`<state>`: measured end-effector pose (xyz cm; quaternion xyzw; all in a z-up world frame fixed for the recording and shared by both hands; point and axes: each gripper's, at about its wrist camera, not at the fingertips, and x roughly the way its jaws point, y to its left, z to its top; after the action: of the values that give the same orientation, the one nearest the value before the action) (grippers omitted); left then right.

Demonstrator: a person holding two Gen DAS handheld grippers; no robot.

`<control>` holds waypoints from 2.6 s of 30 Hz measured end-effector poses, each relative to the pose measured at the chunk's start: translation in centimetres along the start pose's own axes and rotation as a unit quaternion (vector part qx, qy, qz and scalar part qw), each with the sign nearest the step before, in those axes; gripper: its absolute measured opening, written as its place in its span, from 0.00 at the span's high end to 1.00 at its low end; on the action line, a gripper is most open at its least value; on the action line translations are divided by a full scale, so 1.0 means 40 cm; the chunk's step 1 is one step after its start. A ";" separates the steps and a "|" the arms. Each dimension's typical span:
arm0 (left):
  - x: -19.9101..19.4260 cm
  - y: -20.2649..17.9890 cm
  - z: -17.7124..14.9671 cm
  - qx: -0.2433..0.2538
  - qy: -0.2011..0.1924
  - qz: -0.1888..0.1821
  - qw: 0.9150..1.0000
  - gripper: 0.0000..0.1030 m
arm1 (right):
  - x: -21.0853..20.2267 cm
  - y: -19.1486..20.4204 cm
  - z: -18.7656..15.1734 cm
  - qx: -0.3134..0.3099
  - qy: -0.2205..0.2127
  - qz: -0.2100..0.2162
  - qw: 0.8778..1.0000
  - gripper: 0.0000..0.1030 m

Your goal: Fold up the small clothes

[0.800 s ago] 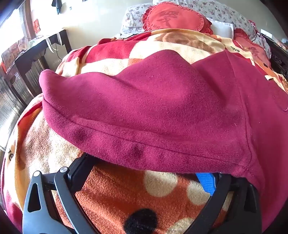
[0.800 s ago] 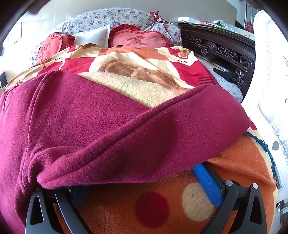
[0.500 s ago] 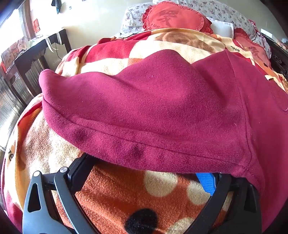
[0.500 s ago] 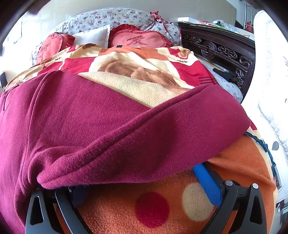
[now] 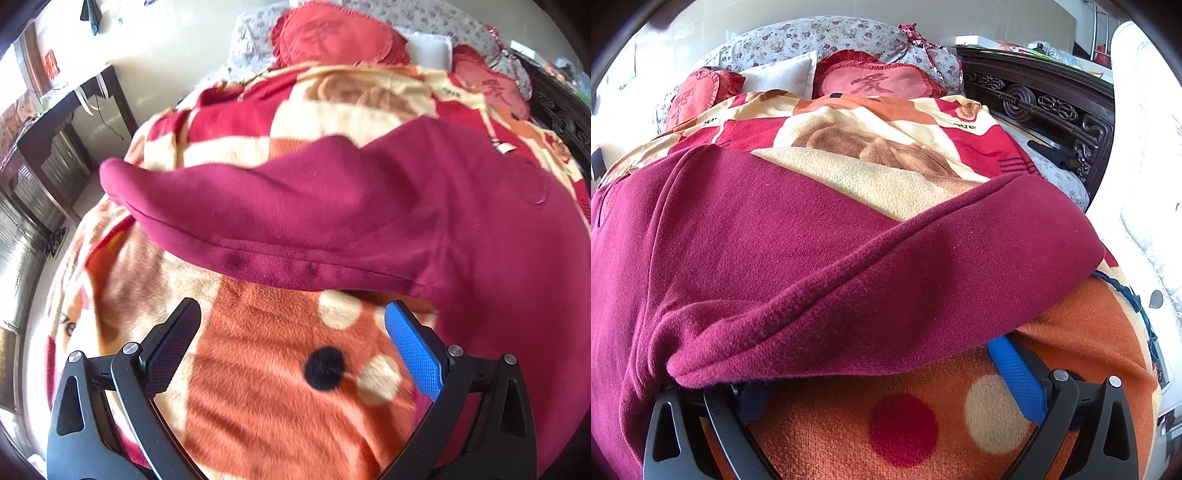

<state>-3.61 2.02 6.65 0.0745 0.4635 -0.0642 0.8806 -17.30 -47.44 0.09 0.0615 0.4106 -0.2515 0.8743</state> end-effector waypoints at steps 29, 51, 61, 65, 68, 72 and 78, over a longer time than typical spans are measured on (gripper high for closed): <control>-0.204 -0.185 0.021 0.041 -0.050 -0.085 0.994 0.03 | -0.524 0.229 0.043 0.023 0.034 0.179 0.983 0.00; -0.221 -0.174 0.056 0.032 -0.056 -0.085 0.994 0.03 | -0.561 0.485 0.106 -0.037 0.003 0.182 0.983 0.00; -0.194 -0.190 0.067 0.027 -0.051 -0.087 0.995 0.03 | -0.507 0.511 0.104 -0.051 -0.001 0.165 0.985 0.00; -0.175 -0.197 0.069 0.027 -0.051 -0.083 0.995 0.03 | -0.482 0.517 0.095 -0.051 0.007 0.165 0.985 0.00; -0.161 -0.198 0.069 0.026 -0.048 -0.081 0.995 0.03 | -0.463 0.525 0.088 -0.053 0.015 0.164 0.985 0.00; -0.143 -0.192 0.069 0.018 -0.045 -0.080 0.996 0.03 | -0.444 0.534 0.083 -0.050 0.021 0.166 0.985 0.00; -0.118 -0.186 0.073 0.018 -0.040 -0.072 0.996 0.03 | -0.414 0.562 0.083 -0.054 0.029 0.167 0.984 0.00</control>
<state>-5.26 -5.61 11.65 0.0536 0.4305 -0.1387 0.8903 -12.88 -22.57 12.44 0.0886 0.4330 -0.0775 0.8937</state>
